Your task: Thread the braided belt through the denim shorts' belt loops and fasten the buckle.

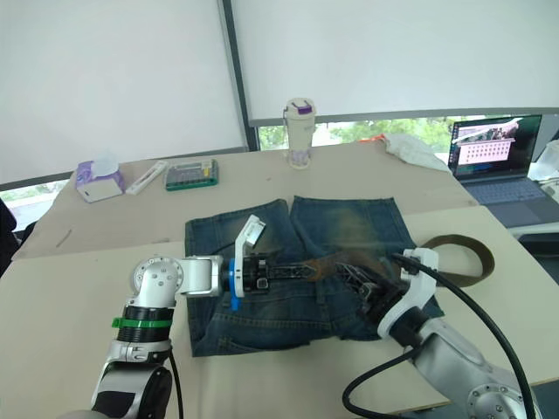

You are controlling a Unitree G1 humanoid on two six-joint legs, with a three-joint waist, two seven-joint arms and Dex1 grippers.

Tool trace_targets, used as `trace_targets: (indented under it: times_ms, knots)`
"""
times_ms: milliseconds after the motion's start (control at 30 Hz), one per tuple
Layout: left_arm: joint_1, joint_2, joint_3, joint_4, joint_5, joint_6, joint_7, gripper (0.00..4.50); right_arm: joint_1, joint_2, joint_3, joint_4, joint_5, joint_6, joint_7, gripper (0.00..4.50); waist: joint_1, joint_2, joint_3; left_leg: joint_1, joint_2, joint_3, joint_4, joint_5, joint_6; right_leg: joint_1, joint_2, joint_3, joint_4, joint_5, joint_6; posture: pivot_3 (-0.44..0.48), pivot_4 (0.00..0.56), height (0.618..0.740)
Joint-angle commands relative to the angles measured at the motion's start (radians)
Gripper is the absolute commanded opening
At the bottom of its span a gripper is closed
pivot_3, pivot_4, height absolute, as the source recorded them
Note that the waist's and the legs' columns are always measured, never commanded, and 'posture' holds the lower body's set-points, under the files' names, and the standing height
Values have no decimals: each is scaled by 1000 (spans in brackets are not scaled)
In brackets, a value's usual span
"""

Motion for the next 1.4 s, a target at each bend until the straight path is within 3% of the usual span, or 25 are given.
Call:
trace_targets:
  times_ms: [33,300,333,467,567,667,833,1200,1400]
  knots:
    - [3,20,-64,-54,2,-39,-61,0,-36,9,6,-13,-20,-34,-12,41,-1,0,0,0,0,0,0,0,0,0,0,0,0,0,0,0,150,740]
    - [22,89,-166,-117,70,-179,-144,0,-49,5,28,-21,-72,-24,-30,41,-3,2,-1,0,0,0,0,0,0,0,0,0,0,0,0,0,150,740]
    - [26,105,-184,-132,84,-207,-165,783,-50,3,28,-20,-81,-23,-35,0,-4,2,-1,0,0,0,0,0,0,0,0,0,0,0,0,0,150,740]
    - [70,214,-282,-233,216,-433,-286,2081,-47,-11,18,-10,-114,-10,-58,0,-6,3,-2,-1,0,0,-1,0,0,-1,0,0,-1,0,0,0,150,740]
    - [123,278,-295,-254,322,-631,-342,3052,-29,-23,-3,11,-143,-4,-88,0,-5,4,-2,0,1,0,-2,0,0,-1,0,1,-1,0,0,0,150,740]
    - [178,344,-305,-249,399,-787,-419,3052,-10,-28,-25,41,-157,-1,-100,0,-5,5,-3,0,1,0,-2,0,0,-1,0,1,-2,0,0,0,150,740]
    - [232,368,-343,-207,494,-923,-461,3052,-7,-25,-15,74,-182,19,-103,0,0,5,-3,-1,0,0,-1,-1,2,0,-1,0,-2,0,0,0,150,740]
    - [245,322,-363,-149,562,-958,-433,3052,-31,17,80,104,-186,85,-86,0,-7,5,-2,-1,1,0,-1,-2,3,0,0,0,-1,0,0,0,150,740]
    - [233,316,-377,-130,582,-933,-435,3052,-66,55,153,169,-275,111,-46,0,-12,5,-3,0,1,0,-1,-2,3,0,1,0,-1,0,0,0,150,740]
